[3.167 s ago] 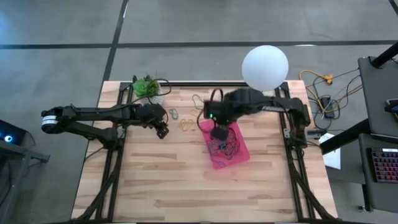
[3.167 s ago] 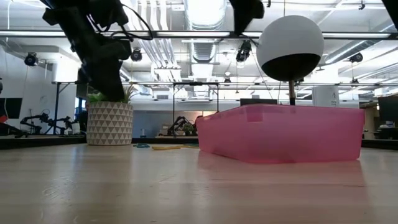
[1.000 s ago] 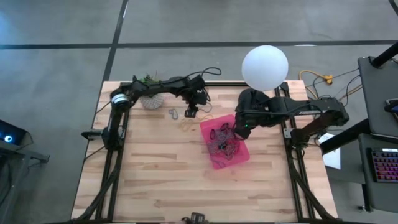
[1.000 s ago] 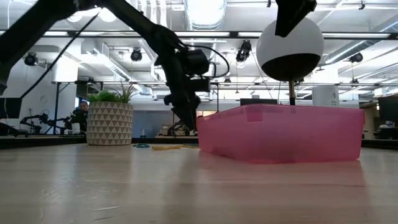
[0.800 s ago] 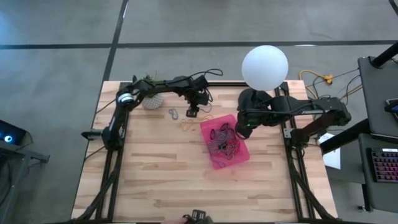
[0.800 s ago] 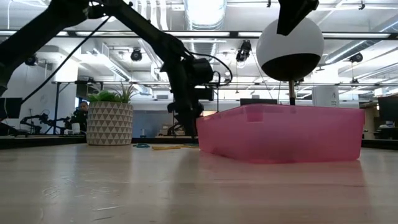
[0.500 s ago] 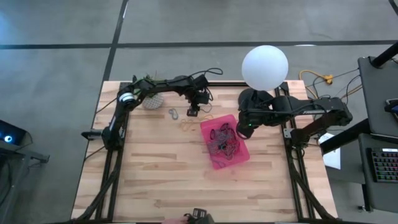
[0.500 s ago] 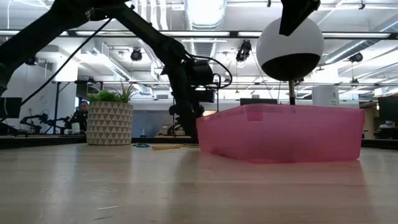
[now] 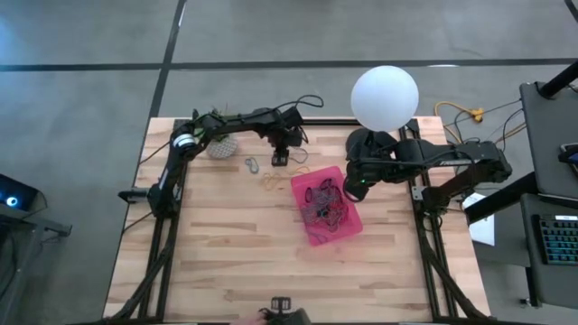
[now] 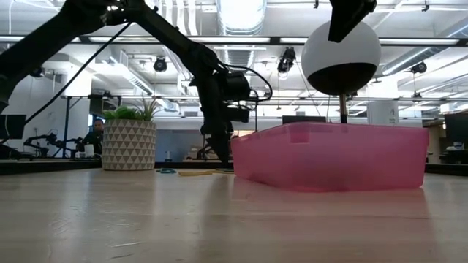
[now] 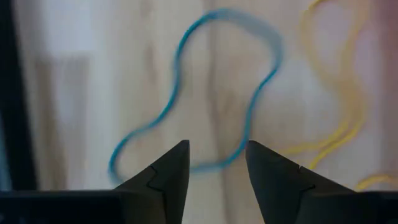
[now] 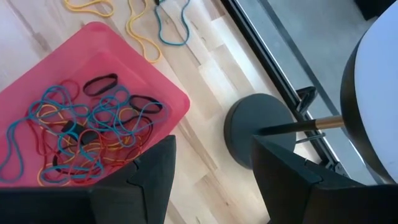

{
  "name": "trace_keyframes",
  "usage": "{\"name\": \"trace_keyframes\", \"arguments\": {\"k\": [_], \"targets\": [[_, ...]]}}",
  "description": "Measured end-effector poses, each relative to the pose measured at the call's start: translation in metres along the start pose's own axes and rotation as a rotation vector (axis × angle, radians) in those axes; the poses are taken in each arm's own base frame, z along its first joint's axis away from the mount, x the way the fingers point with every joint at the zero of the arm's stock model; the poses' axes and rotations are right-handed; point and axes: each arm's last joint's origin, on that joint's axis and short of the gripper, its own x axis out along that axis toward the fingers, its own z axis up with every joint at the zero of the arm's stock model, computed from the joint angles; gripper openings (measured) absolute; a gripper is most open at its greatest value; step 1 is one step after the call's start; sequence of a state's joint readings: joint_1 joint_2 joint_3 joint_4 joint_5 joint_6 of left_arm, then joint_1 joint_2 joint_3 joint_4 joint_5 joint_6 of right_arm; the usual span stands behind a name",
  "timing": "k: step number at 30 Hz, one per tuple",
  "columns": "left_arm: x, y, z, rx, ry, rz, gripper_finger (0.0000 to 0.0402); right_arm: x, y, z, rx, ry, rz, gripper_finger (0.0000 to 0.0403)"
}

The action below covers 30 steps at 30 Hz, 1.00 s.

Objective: Pick and place rubber bands into bin
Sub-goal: Put the blue rubber band into the pink bin

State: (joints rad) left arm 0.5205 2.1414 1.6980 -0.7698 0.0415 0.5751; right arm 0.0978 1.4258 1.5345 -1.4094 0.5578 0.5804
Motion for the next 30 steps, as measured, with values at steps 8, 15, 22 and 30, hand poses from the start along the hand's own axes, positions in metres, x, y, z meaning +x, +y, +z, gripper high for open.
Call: {"name": "trace_keyframes", "arguments": {"k": [8,15,22,30], "targets": [[-0.024,0.003,-0.012,-0.397,0.22,-0.005,0.0138,0.0,-0.001,0.0,0.004,-0.009,-0.014,0.0194],[-0.008,-0.027,-0.064,-0.237,0.555,-0.198,0.0138,0.0,-0.001,0.0,-0.053,-0.012,-0.021,0.0194],[-0.005,-0.051,-0.099,-0.119,0.475,-0.175,0.0138,0.002,-0.005,0.003,-0.097,-0.043,-0.092,0.0194],[-0.057,-0.064,-0.112,-0.029,0.138,0.039,0.0138,0.01,-0.017,0.009,-0.129,-0.018,-0.128,0.0194]]}}
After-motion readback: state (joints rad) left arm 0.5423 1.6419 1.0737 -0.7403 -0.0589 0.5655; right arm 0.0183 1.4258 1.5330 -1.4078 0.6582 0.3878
